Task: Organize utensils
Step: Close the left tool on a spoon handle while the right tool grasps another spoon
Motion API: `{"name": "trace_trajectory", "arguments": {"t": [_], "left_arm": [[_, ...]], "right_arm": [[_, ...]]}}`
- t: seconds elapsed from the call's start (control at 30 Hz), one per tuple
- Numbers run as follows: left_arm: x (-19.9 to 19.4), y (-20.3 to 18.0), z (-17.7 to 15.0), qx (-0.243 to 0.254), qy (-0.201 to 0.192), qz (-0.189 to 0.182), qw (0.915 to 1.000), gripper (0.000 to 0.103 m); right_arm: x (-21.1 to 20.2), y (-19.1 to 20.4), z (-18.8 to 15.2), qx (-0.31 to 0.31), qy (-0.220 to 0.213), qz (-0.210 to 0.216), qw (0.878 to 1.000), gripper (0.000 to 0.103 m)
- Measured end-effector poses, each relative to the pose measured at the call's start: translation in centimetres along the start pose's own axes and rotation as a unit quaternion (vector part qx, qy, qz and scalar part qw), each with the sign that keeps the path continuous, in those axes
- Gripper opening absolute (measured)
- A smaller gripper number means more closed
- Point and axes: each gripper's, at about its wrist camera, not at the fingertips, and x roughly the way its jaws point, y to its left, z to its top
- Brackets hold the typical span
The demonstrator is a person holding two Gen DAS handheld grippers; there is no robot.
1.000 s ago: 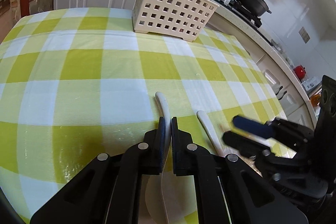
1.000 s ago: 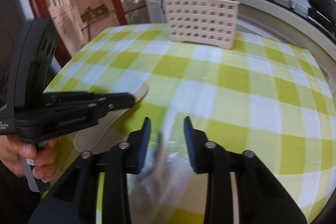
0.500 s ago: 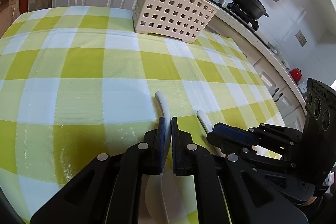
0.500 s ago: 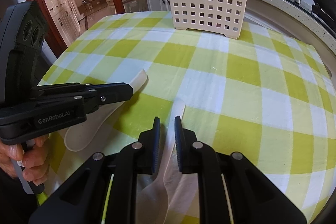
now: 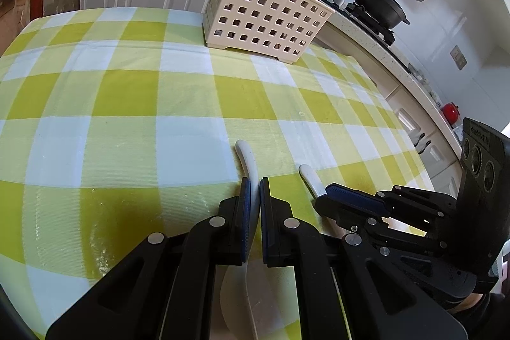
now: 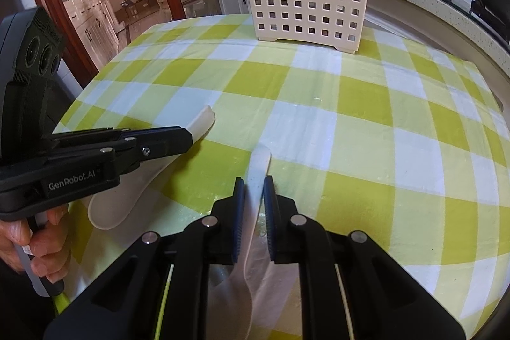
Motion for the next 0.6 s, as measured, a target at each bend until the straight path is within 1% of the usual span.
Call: {"name": "trace_trajectory", "arguments": {"t": [0.23,0.4,0.6], "left_arm": [[0.0,-0.1,0.0,0.003,0.000,0.001,1.0000,0.004],[-0.2,-0.3,0.0,0.007,0.000,-0.001,1.0000,0.004],[-1.3,-1.2,0.1,0.021,-0.016,-0.007,0.9996,0.004]], "right_arm": [[0.2,0.1,0.2,-0.005,-0.001,-0.004,1.000,0.013],[0.2,0.0,0.2,-0.004,-0.007,-0.004,1.000,0.011],[-1.4,-0.6,0.8,0.003,-0.026,-0.007,1.000,0.011]]}}
